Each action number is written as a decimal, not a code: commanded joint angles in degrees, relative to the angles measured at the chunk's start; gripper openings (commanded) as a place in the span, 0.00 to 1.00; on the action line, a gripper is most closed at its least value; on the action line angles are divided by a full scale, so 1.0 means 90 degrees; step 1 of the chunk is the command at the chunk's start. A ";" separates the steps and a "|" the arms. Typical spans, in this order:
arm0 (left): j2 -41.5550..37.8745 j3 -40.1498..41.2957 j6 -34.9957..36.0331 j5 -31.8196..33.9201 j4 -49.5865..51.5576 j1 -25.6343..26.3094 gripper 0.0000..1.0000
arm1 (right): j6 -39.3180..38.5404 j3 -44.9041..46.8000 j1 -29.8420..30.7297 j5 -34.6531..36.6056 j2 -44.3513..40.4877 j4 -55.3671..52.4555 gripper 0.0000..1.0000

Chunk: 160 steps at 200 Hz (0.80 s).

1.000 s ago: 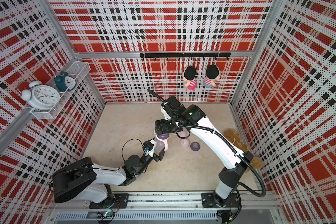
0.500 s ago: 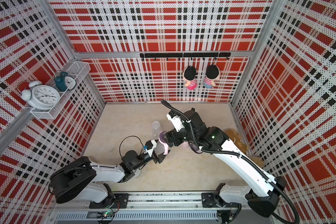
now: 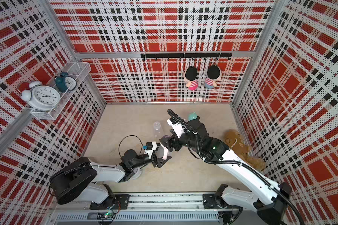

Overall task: Assemble the baby bottles
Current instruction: Screw the nipple onto the baby bottle.

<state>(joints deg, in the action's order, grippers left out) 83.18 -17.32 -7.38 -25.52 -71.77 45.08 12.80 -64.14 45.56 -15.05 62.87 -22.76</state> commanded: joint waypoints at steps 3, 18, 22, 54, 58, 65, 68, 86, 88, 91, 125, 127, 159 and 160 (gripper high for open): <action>-0.0103 -0.0156 -0.0294 -0.0316 -0.0579 -0.0105 0.00 | -0.0104 0.0131 -0.0023 -0.0159 -0.0166 0.0516 0.84; -0.0092 -0.0109 -0.0439 -0.0387 -0.0774 -0.0162 0.00 | -0.0076 0.0225 -0.0023 -0.0176 -0.0212 0.0583 0.85; -0.0085 -0.0093 -0.0470 -0.0404 -0.0837 -0.0181 0.00 | -0.0066 0.0248 -0.0023 -0.0166 -0.0224 0.0603 0.85; -0.0044 -0.0063 -0.0596 -0.0501 -0.1020 -0.0243 0.00 | -0.0026 0.0369 -0.0021 -0.0217 -0.0272 0.0679 0.86; -0.0038 -0.0067 -0.0605 -0.0516 -0.1029 -0.0243 0.00 | -0.0025 0.0369 -0.0023 -0.0236 -0.0269 0.0686 0.86; -0.0023 -0.0069 -0.0611 -0.0524 -0.1030 -0.0243 0.00 | -0.0031 0.0369 -0.0020 -0.0237 -0.0267 0.0678 0.85; -0.0016 -0.0076 -0.0615 -0.0524 -0.1030 -0.0243 0.00 | -0.0035 0.0376 -0.0019 -0.0240 -0.0258 0.0685 0.85; -0.0002 -0.0077 -0.0626 -0.0524 -0.1044 -0.0242 0.00 | -0.0083 0.0369 -0.0013 -0.0260 -0.0238 0.0674 0.85; -0.0001 -0.0077 -0.0626 -0.0524 -0.1048 -0.0243 0.00 | -0.0089 0.0369 -0.0013 -0.0261 -0.0238 0.0674 0.85; 0.0002 -0.0085 -0.0626 -0.0524 -0.1049 -0.0243 0.00 | -0.0093 0.0369 -0.0013 -0.0261 -0.0229 0.0674 0.85; 0.0045 -0.0106 -0.0655 -0.0544 -0.1049 -0.0253 0.00 | -0.0196 0.0315 -0.0004 -0.0241 -0.0143 0.0645 0.83; 0.0043 -0.0107 -0.0660 -0.0544 -0.1049 -0.0253 0.00 | -0.0200 0.0311 -0.0004 -0.0242 -0.0136 0.0645 0.83; 0.0069 -0.0116 -0.0672 -0.0568 -0.1049 -0.0263 0.00 | -0.0230 0.0261 0.0006 -0.0372 -0.0035 0.0637 0.85; 0.0072 -0.0116 -0.0673 -0.0570 -0.1049 -0.0263 0.00 | -0.0230 0.0261 0.0001 -0.0380 -0.0034 0.0641 0.86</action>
<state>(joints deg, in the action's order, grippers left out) 83.59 -17.32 -13.08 -29.71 -77.17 43.11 12.36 -61.01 45.56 -17.28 61.93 -18.04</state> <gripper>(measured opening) 0.814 0.838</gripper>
